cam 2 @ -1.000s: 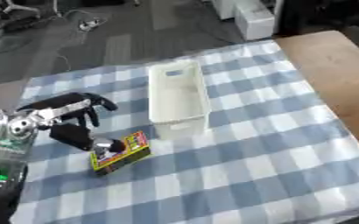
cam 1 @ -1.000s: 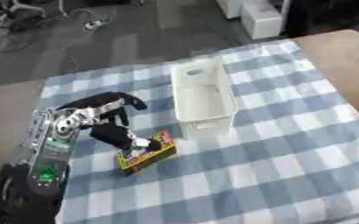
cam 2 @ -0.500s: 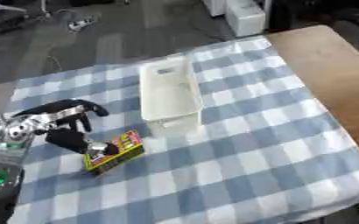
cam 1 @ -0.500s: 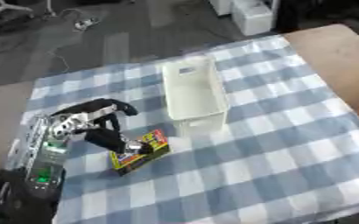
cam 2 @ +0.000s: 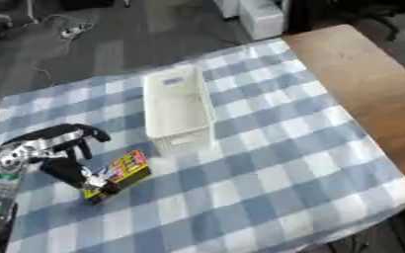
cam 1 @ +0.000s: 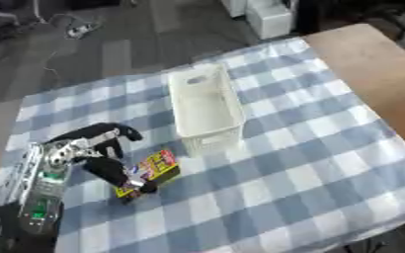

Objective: Pick up objects on the table and place them in the box.

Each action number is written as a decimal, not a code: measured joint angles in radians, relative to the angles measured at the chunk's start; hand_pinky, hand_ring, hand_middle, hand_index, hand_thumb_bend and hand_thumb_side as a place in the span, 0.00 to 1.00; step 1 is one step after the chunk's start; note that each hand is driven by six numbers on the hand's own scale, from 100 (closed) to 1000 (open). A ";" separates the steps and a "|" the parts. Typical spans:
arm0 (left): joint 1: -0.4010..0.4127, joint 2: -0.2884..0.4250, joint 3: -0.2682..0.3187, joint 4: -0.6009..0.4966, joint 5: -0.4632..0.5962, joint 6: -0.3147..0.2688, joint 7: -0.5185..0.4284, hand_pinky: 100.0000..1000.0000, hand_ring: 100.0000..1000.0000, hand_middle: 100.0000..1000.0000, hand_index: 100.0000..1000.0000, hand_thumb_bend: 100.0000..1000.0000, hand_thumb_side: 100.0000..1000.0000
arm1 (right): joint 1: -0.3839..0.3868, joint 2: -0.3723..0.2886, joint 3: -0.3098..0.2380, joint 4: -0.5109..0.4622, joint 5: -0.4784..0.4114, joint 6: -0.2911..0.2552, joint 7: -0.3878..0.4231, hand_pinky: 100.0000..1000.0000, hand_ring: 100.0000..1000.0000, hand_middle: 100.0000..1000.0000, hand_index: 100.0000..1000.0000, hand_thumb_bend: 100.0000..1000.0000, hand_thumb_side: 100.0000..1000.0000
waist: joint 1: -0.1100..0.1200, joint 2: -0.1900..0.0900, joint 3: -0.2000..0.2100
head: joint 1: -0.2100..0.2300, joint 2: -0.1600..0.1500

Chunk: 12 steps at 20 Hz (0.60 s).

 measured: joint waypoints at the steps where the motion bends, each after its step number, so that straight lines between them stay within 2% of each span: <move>1: 0.000 0.000 0.000 0.004 -0.006 -0.002 0.000 0.52 0.66 0.83 0.88 0.86 0.41 | 0.000 0.000 0.000 0.000 0.000 0.000 0.000 0.44 0.42 0.41 0.55 0.00 1.00 | 0.000 0.000 0.000 | 0.000 0.000; 12: 0.000 -0.003 0.000 0.028 -0.034 -0.006 0.000 0.50 0.65 0.82 0.88 0.83 0.41 | 0.000 0.000 0.000 0.000 -0.001 0.001 0.001 0.44 0.42 0.41 0.55 0.00 1.00 | 0.000 0.000 -0.001 | 0.000 0.000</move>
